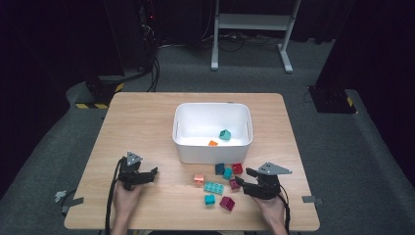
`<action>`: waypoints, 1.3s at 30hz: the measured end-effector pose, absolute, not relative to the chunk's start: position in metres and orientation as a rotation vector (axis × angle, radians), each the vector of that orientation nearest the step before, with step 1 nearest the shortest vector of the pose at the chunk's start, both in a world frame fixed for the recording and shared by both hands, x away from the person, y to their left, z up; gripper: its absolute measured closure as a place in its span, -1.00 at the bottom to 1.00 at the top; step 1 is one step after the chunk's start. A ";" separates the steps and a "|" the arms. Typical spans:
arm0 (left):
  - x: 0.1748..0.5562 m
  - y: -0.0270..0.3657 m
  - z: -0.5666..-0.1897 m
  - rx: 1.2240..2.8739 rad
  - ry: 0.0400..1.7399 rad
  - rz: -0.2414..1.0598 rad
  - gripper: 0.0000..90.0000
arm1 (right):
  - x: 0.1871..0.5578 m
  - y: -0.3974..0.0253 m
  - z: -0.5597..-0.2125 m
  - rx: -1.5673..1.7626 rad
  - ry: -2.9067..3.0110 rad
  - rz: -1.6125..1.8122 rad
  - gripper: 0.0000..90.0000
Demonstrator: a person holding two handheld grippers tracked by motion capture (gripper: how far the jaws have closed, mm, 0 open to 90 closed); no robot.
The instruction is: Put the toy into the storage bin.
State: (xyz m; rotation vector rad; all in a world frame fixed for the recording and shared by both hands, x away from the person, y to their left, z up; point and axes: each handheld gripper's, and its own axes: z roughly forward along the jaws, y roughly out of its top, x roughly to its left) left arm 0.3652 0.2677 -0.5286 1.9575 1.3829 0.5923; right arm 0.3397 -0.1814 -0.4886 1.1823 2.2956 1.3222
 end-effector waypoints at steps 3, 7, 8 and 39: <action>0.365 0.268 -0.529 1.958 1.383 0.592 -0.68 | 0.339 -0.180 -0.493 1.192 2.309 1.318 -0.09; 0.365 0.268 -0.528 1.959 1.384 0.592 -0.68 | 0.337 -0.176 -0.499 1.197 2.328 1.306 -0.10; 0.365 0.268 -0.528 1.958 1.384 0.590 -0.68 | 0.337 -0.174 -0.501 1.191 2.342 1.299 -0.10; 0.365 0.268 -0.528 1.959 1.383 0.592 -0.68 | 0.339 -0.159 -0.520 1.172 2.394 1.138 0.19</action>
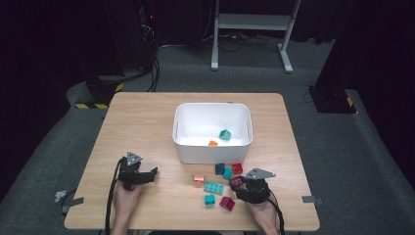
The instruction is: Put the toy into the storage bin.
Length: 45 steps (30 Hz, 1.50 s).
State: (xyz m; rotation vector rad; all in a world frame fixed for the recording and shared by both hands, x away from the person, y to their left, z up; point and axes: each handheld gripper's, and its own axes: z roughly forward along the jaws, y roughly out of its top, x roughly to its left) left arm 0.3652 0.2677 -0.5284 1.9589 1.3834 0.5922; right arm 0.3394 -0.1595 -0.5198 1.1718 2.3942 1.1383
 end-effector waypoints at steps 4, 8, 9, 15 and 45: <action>0.365 0.268 -0.528 1.959 1.383 0.592 -0.68 | 0.338 -0.161 -0.521 1.169 2.393 1.136 0.22; 0.365 0.268 -0.528 1.959 1.383 0.592 -0.68 | 0.337 -0.162 -0.521 1.176 2.380 1.138 0.24; 0.365 0.268 -0.528 1.959 1.383 0.592 -0.68 | 0.337 -0.162 -0.521 1.169 2.378 1.135 0.25; 0.365 0.268 -0.528 1.959 1.383 0.592 -0.68 | 0.336 -0.164 -0.520 1.164 2.377 1.143 0.29; 0.365 0.268 -0.528 1.959 1.383 0.591 -0.68 | 0.345 -0.188 -0.448 1.089 2.277 1.271 0.30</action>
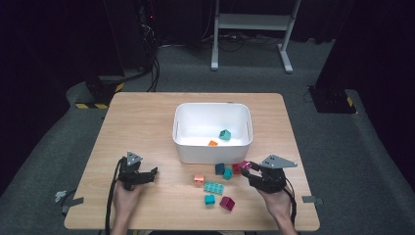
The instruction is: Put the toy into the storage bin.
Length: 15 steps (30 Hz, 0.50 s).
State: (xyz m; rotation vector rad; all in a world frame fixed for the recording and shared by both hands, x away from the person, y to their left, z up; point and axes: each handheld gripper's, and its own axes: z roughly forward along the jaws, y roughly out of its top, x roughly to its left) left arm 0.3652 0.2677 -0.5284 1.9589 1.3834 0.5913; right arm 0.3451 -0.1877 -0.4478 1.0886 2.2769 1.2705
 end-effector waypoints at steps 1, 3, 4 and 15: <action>0.365 0.268 -0.528 1.959 1.384 0.592 -0.68 | 0.346 -0.188 -0.444 1.085 2.279 1.274 0.30; 0.365 0.268 -0.528 1.959 1.384 0.591 -0.68 | 0.348 -0.188 -0.437 1.071 2.280 1.283 0.30; 0.365 0.268 -0.528 1.958 1.384 0.592 -0.68 | 0.349 -0.188 -0.435 1.065 2.281 1.282 0.30; 0.365 0.268 -0.528 1.958 1.384 0.593 -0.68 | 0.364 -0.192 -0.400 1.041 2.294 1.357 0.30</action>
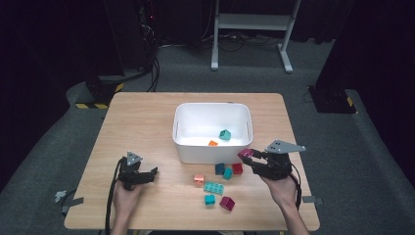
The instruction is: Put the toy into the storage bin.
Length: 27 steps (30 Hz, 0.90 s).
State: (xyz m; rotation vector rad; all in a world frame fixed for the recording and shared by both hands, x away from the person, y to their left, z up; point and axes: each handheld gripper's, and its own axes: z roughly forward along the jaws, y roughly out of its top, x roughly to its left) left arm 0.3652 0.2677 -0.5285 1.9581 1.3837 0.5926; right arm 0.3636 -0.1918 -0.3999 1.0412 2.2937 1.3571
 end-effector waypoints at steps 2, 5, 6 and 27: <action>0.365 0.268 -0.528 1.958 1.384 0.592 -0.68 | 0.365 -0.192 -0.397 1.038 2.293 1.362 0.30; 0.365 0.268 -0.528 1.959 1.384 0.592 -0.68 | 0.370 -0.192 -0.385 1.022 2.285 1.380 0.30; 0.365 0.268 -0.528 1.959 1.383 0.592 -0.68 | 0.370 -0.192 -0.385 1.022 2.285 1.380 0.30; 0.365 0.268 -0.529 1.958 1.383 0.591 -0.68 | 0.412 -0.183 -0.358 1.034 2.292 1.420 0.30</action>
